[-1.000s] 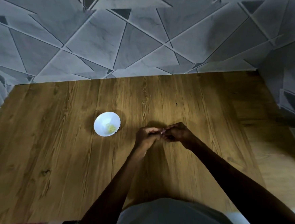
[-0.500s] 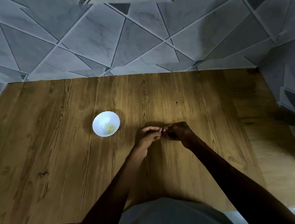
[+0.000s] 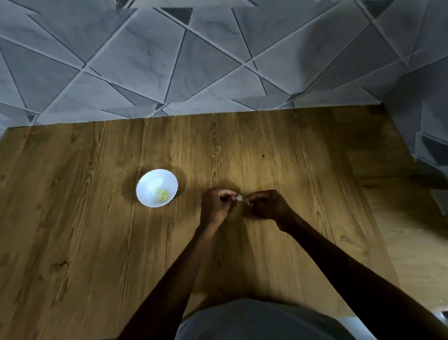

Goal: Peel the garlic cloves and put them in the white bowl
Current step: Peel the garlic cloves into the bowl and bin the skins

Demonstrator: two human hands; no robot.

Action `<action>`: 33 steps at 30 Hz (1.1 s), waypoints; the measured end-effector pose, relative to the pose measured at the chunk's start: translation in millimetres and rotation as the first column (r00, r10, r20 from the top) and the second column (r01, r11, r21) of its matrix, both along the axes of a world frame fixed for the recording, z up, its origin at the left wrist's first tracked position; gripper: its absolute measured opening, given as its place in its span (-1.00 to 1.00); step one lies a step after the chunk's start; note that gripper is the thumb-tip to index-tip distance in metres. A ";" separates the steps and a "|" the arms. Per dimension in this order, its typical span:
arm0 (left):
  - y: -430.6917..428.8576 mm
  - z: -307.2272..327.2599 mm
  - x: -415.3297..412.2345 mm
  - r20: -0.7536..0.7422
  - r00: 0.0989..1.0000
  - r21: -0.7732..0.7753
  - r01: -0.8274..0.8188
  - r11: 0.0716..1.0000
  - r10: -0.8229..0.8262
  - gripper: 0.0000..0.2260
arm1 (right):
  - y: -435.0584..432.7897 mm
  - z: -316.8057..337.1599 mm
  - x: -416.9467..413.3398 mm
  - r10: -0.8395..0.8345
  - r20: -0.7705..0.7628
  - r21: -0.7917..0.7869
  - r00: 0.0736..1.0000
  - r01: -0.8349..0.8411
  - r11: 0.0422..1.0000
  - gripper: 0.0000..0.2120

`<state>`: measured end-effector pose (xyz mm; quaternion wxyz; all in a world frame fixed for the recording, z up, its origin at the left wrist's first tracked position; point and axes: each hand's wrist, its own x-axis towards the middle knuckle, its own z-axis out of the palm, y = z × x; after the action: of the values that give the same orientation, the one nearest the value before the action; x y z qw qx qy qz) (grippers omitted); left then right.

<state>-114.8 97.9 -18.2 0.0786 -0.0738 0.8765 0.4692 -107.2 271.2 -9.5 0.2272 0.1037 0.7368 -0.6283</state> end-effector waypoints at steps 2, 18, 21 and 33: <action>0.0 -0.6 3.8 0.001 1.000 0.020 -0.028 0.999 0.028 -0.85 | -1.1 -1.2 5.3 -0.017 -0.053 0.063 0.998 0.020 0.998 -0.92; 6.0 -13.1 66.8 0.076 0.987 -0.092 0.148 0.985 -0.141 -0.75 | -4.2 -14.7 32.8 0.090 -0.105 0.475 0.990 -0.029 0.879 -0.93; 6.8 -12.3 69.4 0.084 0.990 -0.100 0.119 0.988 -0.110 -0.73 | -4.7 -15.2 29.6 0.031 -0.093 0.429 0.995 0.012 0.903 -0.92; 4.6 -18.8 59.9 0.080 0.989 -0.142 0.131 0.981 -0.121 -0.77 | -12.4 -16.4 32.0 -0.043 -0.087 0.441 0.995 0.078 0.894 -0.92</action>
<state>-54.9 102.5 -37.0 0.1336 -0.0403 0.9083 0.3944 -75.2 258.8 -25.9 0.1500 0.1519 0.8652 -0.4538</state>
